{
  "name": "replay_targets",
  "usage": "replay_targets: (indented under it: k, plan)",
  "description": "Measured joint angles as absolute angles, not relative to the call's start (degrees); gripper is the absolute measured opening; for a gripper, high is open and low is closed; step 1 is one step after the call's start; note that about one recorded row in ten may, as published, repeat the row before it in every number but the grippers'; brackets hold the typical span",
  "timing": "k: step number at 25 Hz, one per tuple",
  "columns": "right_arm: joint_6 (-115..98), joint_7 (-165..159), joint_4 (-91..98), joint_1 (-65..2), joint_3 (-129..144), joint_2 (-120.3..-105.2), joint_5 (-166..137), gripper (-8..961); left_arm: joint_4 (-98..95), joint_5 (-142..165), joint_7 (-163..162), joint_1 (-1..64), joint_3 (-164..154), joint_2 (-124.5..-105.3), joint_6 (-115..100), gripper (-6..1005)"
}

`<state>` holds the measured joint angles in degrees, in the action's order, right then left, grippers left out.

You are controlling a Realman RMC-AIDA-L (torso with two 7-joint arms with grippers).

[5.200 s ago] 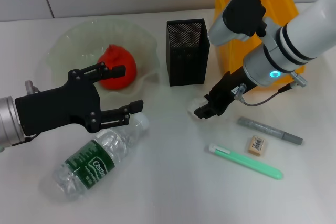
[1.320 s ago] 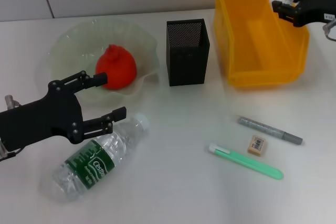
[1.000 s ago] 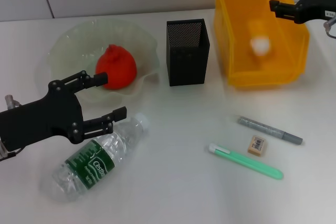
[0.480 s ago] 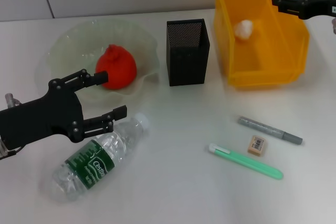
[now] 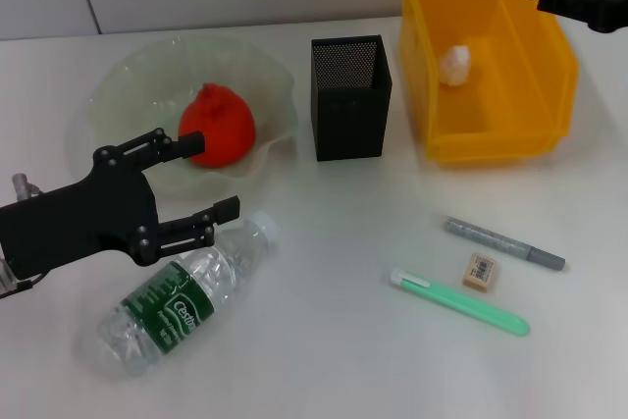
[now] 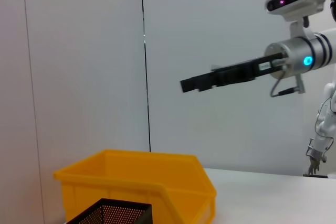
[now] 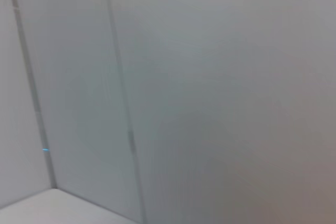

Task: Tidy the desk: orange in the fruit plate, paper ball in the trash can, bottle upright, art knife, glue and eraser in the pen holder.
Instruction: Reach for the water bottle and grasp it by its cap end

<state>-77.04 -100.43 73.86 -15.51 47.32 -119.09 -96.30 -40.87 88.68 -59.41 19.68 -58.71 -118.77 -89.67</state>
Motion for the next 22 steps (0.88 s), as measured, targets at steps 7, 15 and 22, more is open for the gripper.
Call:
replay_targets:
  k: [7, 15, 22]
  plan:
    - [-85.36, -96.24, 69.77, -14.62, 44.39, -119.07, -96.97, 651, -40.87, 88.66, -59.41, 19.65, -58.71, -118.7, -89.83, 802]
    - [-88.33, -93.84, 67.67, -13.64, 44.84, -119.14, -98.79, 651, -40.86, 88.59, -59.41, 19.19, -58.51, -118.56, -89.91, 802]
    - [-89.04, -91.82, 65.36, -14.03, 44.83, -119.22, -98.8, 651, -40.87, 88.59, -59.41, 19.06, -58.63, -118.61, -89.91, 802]
